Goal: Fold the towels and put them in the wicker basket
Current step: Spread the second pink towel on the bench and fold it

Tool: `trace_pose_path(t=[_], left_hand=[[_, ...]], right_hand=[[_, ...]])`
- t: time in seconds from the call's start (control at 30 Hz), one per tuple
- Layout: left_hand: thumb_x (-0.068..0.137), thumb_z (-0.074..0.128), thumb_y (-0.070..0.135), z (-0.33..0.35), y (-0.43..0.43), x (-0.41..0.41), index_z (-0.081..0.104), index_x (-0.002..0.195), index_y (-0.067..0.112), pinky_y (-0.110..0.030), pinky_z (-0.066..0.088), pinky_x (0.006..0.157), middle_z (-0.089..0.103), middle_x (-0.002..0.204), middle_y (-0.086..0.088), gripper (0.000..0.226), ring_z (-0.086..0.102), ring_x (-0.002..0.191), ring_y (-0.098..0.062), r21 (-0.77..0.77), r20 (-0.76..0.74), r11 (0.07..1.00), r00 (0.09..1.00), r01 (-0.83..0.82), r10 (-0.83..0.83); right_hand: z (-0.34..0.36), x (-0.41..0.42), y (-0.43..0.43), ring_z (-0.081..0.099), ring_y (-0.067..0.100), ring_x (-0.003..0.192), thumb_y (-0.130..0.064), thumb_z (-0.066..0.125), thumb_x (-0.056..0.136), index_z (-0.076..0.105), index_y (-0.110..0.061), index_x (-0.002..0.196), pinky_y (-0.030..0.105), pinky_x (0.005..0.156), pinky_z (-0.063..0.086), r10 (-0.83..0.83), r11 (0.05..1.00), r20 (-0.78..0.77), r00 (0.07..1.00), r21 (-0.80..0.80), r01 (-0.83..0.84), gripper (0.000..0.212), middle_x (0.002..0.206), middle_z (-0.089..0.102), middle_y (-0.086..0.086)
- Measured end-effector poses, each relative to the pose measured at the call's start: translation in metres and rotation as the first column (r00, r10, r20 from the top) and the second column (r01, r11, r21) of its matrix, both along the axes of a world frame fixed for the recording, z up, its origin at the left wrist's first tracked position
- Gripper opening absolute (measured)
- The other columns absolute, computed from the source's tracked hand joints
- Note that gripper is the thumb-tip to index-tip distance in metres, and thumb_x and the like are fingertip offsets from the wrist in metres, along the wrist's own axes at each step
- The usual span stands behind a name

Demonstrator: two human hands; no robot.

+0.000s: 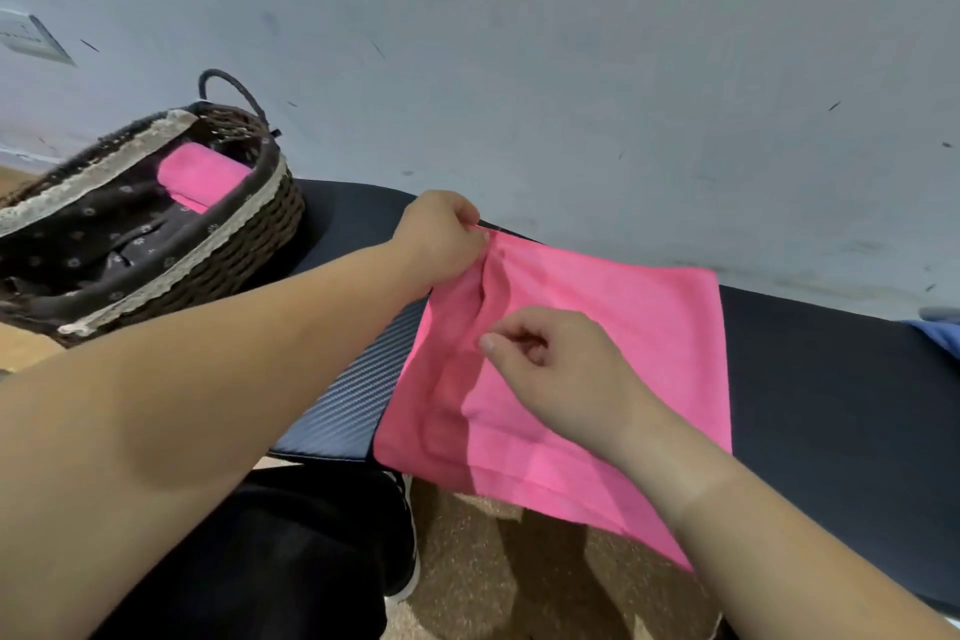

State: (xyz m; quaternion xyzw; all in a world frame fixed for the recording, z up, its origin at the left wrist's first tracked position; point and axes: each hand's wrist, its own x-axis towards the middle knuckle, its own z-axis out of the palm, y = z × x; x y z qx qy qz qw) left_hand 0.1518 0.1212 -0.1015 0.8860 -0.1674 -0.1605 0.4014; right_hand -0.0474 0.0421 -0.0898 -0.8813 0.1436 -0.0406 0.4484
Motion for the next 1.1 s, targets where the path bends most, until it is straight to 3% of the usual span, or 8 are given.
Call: trace_pose_path(t=[0.1,0.23,0.33,0.5,0.67,0.83,0.93,1.1], left_hand=[[0.088,0.069,0.017,0.010,0.014,-0.023,0.073,0.107,0.014,-0.039,0.060,0.089,0.072,0.100,-0.001,0.020,0.072,0.095,-0.026,0.134,0.061,0.989,0.996,0.057,-0.066],[0.085,0.071,0.027,0.012,0.029,-0.062,0.072,0.102,0.014,-0.036,0.058,0.085,0.074,0.097,-0.004,0.022,0.071,0.093,-0.027,0.379,0.068,0.915,0.982,0.136,-0.175],[0.087,0.074,0.036,0.005,0.036,-0.082,0.064,0.119,0.012,-0.035,0.053,0.089,0.069,0.110,-0.005,0.041,0.065,0.105,-0.028,0.409,0.067,0.903,0.983,0.130,-0.172],[0.081,0.080,0.040,0.002,0.031,-0.102,0.059,0.123,0.016,-0.032,0.048,0.079,0.069,0.107,-0.002,0.053,0.063,0.099,-0.024,0.357,0.049,0.921,0.982,0.154,-0.183],[0.080,0.078,0.045,0.012,0.030,-0.124,0.065,0.104,0.014,-0.037,0.057,0.076,0.069,0.097,-0.001,0.041,0.065,0.086,-0.023,0.435,-0.032,0.862,0.961,0.261,-0.275],[0.075,0.078,0.062,0.023,0.041,-0.128,0.072,0.090,0.012,-0.036,0.058,0.071,0.074,0.088,-0.004,0.052,0.070,0.082,-0.023,0.527,-0.155,0.756,0.919,0.388,-0.363],[0.071,0.079,0.065,0.020,0.051,-0.128,0.062,0.087,0.019,-0.036,0.055,0.068,0.066,0.086,0.002,0.052,0.065,0.081,-0.021,0.562,-0.114,0.745,0.925,0.360,-0.362],[0.081,0.071,0.059,0.008,0.059,-0.142,0.058,0.088,0.023,-0.037,0.055,0.073,0.064,0.090,0.004,0.039,0.066,0.086,-0.023,0.555,-0.083,0.753,0.924,0.353,-0.372]], right_hand=[[0.005,-0.013,-0.023,0.062,0.021,0.109,-0.043,0.058,0.096,0.069,-0.027,0.119,0.042,0.094,0.052,-0.081,0.921,-0.093,0.992,-0.387,0.039,0.030,0.117,0.064,-0.001],[0.003,-0.044,-0.047,0.002,0.036,0.158,-0.066,0.042,0.098,0.014,-0.023,0.163,0.049,0.128,0.013,-0.105,0.859,-0.506,0.856,-0.480,-0.178,0.083,0.171,0.006,0.013],[-0.007,-0.066,-0.056,-0.031,0.031,0.153,-0.074,0.032,0.097,-0.020,-0.030,0.161,0.047,0.128,-0.008,-0.028,0.868,-0.641,0.767,-0.396,-0.300,0.093,0.166,-0.035,0.006],[-0.013,-0.097,-0.068,-0.039,0.031,0.148,-0.077,0.022,0.096,-0.030,-0.031,0.157,0.051,0.126,-0.014,-0.101,0.880,-0.667,0.738,-0.406,-0.246,0.092,0.158,-0.046,0.006],[0.000,-0.104,-0.079,-0.023,0.032,0.156,-0.079,0.029,0.094,-0.008,-0.029,0.164,0.047,0.127,-0.006,-0.124,0.915,-0.623,0.772,-0.373,-0.154,0.094,0.170,-0.022,0.006],[0.009,-0.050,-0.087,0.053,0.029,0.134,-0.046,0.055,0.098,0.057,-0.012,0.142,0.036,0.112,0.040,-0.165,0.918,-0.254,0.953,-0.392,0.054,0.056,0.143,0.059,0.010],[0.008,0.003,-0.089,0.065,0.027,0.118,-0.027,0.060,0.097,0.067,-0.010,0.128,0.036,0.101,0.050,-0.173,0.912,-0.214,0.961,-0.404,0.074,0.036,0.128,0.070,0.009],[-0.006,0.070,-0.100,0.065,0.027,0.114,-0.032,0.063,0.095,0.071,-0.016,0.122,0.038,0.099,0.052,-0.209,0.898,-0.246,0.946,-0.432,0.086,0.032,0.120,0.072,0.004]])
